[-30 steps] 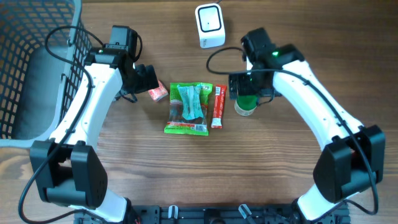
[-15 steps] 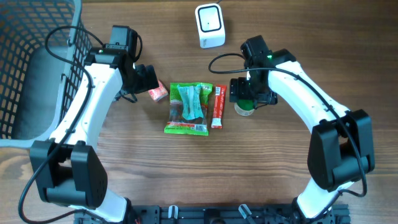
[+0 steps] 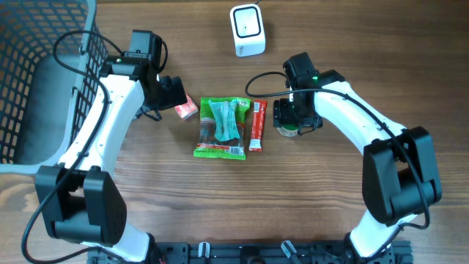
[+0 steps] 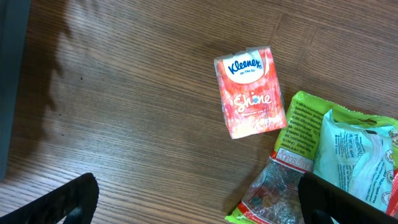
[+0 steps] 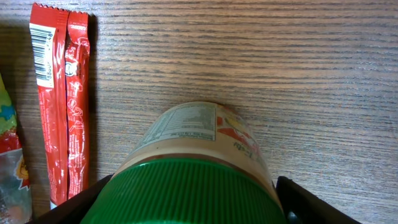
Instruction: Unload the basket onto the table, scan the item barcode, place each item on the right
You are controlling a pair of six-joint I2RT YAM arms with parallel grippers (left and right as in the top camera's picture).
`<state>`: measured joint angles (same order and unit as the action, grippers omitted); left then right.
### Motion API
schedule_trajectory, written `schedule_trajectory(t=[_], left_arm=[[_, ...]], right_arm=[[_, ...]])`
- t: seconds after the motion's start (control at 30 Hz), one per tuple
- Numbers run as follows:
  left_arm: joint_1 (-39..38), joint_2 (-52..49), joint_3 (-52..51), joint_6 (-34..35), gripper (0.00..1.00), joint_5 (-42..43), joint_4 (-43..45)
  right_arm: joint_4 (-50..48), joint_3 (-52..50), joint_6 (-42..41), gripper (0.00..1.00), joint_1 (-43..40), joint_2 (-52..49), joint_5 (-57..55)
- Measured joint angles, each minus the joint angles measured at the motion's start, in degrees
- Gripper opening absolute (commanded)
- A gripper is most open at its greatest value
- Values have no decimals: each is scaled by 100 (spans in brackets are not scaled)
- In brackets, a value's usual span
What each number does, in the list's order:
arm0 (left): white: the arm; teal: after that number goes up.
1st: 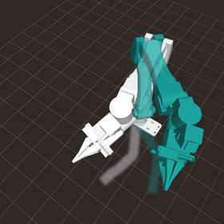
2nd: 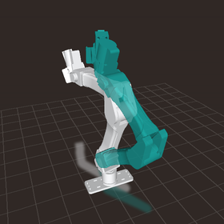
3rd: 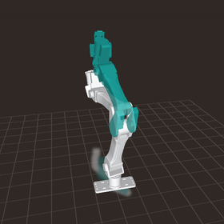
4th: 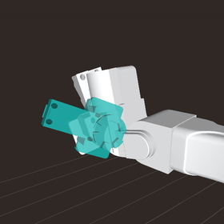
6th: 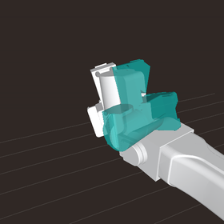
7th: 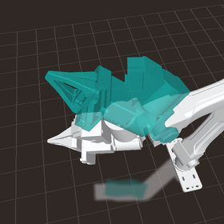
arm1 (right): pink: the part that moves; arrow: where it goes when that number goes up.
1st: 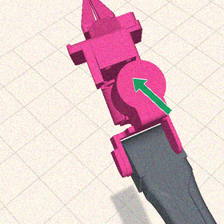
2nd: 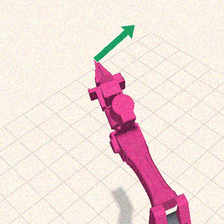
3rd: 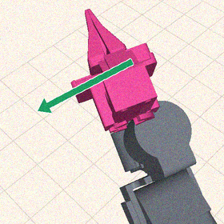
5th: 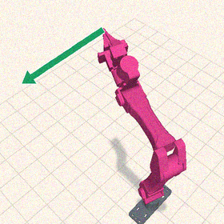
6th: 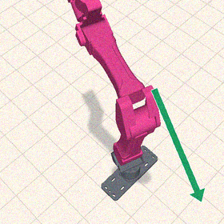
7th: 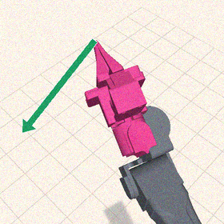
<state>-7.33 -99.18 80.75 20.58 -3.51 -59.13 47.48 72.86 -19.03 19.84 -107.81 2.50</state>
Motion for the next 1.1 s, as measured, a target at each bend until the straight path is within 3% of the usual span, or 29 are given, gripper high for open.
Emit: schedule_trajectory(t=[1.03,1.1], left_arm=[[0,0,0,0,100,0,0],[0,0,0,0,100,0,2]], right_arm=[[-433,-249,444,82,328,0,-334],[-444,-249,444,100,328,0,-310]])
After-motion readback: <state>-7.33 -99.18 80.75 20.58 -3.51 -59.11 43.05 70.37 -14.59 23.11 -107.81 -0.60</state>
